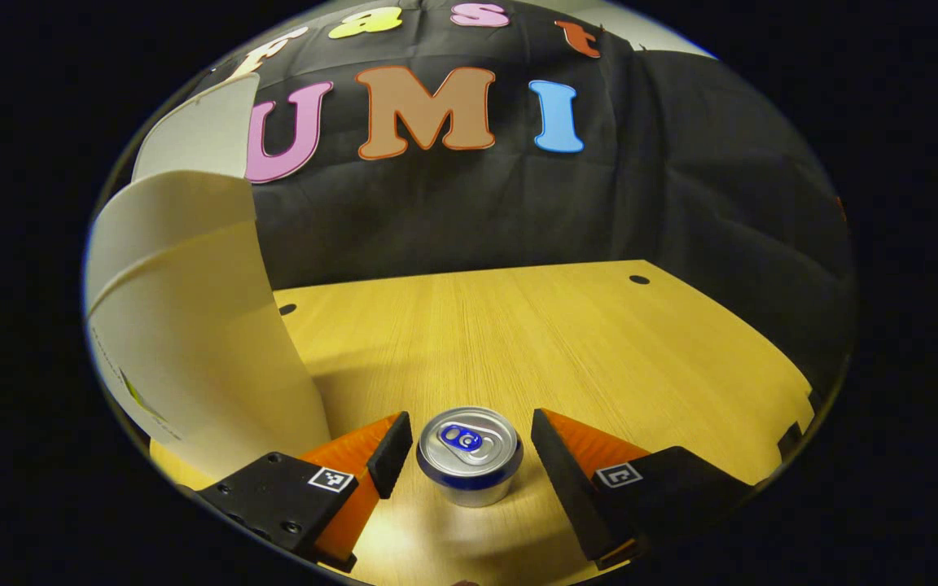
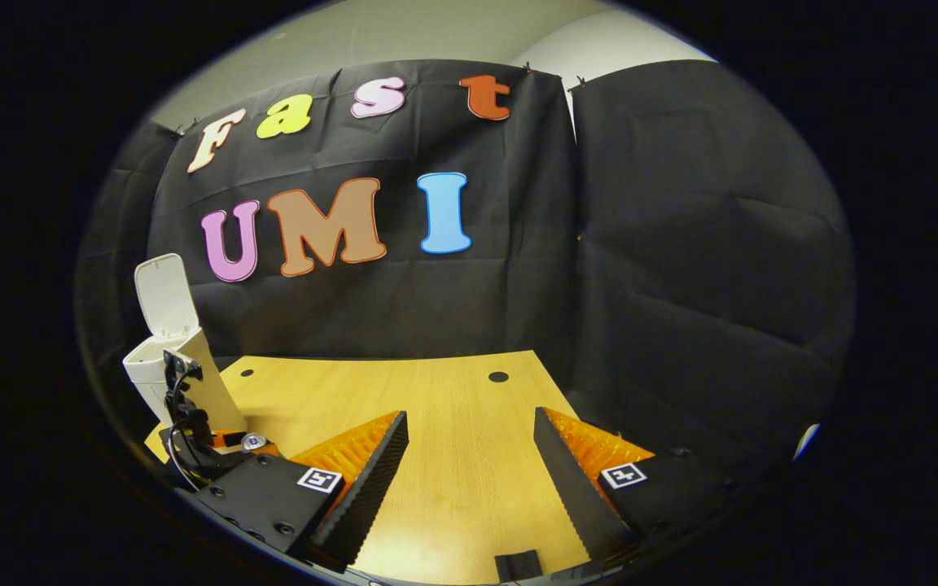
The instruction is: Press the lid of the desktop garbage bin to open it, pick up the crumpled paper on the desktop and throw it into the bin, then pick up the pop can on the desktop and drop it into the bin, and finally close the garbage bin lid.
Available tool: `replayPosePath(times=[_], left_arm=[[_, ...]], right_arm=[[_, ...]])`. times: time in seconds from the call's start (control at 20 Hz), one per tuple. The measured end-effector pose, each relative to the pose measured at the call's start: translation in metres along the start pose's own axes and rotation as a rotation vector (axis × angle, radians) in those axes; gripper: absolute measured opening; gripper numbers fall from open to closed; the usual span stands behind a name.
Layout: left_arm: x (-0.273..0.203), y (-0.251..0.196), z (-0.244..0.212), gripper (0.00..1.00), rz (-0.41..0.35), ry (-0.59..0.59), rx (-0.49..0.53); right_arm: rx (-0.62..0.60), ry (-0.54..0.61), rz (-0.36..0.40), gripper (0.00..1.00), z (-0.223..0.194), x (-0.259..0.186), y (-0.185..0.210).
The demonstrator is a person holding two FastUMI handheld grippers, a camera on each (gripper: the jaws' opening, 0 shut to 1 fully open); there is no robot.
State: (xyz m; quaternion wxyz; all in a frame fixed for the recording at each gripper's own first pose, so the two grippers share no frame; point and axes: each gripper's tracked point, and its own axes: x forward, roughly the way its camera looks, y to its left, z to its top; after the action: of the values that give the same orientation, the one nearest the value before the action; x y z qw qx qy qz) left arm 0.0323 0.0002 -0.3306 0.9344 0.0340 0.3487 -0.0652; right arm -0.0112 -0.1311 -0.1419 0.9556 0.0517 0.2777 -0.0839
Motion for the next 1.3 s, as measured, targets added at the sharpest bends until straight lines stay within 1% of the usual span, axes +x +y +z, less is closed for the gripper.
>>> replayPosePath(times=[0.1,0.3,0.4,0.5,0.6,0.7,0.85,1.0,1.15,1.3], left_arm=[[0.007,-0.006,-0.011,0.92,-0.001,0.022,-0.011],[0.023,-0.008,-0.027,0.93,0.016,0.056,0.004],[0.024,-0.009,-0.031,0.93,0.015,0.067,0.008],[0.023,-0.012,-0.028,0.77,-0.004,0.061,0.004],[0.020,-0.009,-0.018,0.77,0.000,0.037,0.020],[0.010,-0.012,0.002,0.77,-0.004,-0.006,0.048],[-0.007,-0.017,0.054,0.76,-0.018,-0.118,0.073],[-0.033,-0.016,0.113,0.75,-0.020,-0.231,0.069],[-0.058,-0.007,0.177,0.75,-0.011,-0.377,0.062],[-0.087,0.003,0.221,0.75,0.009,-0.479,0.054]], right_arm=[[-0.009,0.006,-0.012,0.99,-0.003,-0.004,-0.004],[-0.020,0.030,-0.023,0.99,-0.008,-0.006,-0.007],[-0.033,0.034,-0.027,0.99,-0.010,-0.006,-0.009],[-0.049,0.033,-0.027,0.99,-0.011,-0.007,-0.011],[-0.053,0.031,-0.023,0.99,-0.012,-0.008,-0.011],[-0.040,0.030,-0.013,0.99,-0.012,-0.008,-0.011],[-0.030,0.025,0.005,0.99,-0.016,-0.008,-0.010],[-0.022,0.013,0.038,0.99,-0.016,-0.006,-0.005],[-0.018,0.008,0.072,0.99,-0.016,0.002,0.010],[-0.016,0.007,0.099,0.99,-0.018,0.007,0.019]])
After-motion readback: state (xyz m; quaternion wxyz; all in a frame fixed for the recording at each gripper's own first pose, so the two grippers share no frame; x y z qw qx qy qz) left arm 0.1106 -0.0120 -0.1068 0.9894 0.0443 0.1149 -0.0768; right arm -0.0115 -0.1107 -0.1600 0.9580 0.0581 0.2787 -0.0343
